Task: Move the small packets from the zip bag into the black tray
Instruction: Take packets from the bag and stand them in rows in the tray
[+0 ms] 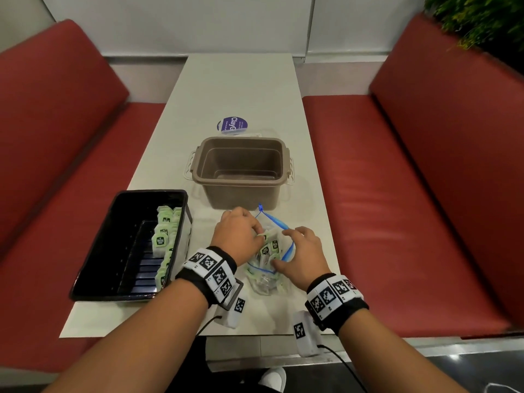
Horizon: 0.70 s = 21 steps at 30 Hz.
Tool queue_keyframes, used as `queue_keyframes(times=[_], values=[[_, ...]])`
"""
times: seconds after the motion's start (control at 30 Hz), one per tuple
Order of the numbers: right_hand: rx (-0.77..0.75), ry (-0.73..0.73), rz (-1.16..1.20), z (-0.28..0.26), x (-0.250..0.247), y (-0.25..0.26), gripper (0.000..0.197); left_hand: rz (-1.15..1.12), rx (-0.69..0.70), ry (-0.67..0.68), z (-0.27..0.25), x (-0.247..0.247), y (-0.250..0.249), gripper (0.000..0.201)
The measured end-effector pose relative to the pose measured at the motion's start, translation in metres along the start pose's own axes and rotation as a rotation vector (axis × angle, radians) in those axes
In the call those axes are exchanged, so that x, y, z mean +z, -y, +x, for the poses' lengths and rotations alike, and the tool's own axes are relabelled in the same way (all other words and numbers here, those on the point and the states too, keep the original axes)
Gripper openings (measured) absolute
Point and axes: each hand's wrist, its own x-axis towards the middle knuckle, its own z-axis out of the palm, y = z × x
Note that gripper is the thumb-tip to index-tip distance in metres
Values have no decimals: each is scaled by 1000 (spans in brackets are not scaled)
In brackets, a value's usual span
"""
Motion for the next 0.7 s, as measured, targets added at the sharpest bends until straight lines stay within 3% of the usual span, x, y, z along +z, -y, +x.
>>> queue_keyframes(times=[0.17,0.27,0.4,0.53,0.7], values=[[-170,-166,-148,9,-3,9,40,-171,30,-135,-6,-24,6,3],[-267,-73,-219,18,-1,20,29,-190,53,-185,-8,-46,12,9],[-300,19,-301,26,7,35,36,-203,24,-248,-9,-71,24,13],[-293,54,-406,33,14,45,34,-197,-28,-268,-11,-98,43,9],[-229,109,-491,40,15,55,17,-31,-104,-243,-9,-142,81,11]])
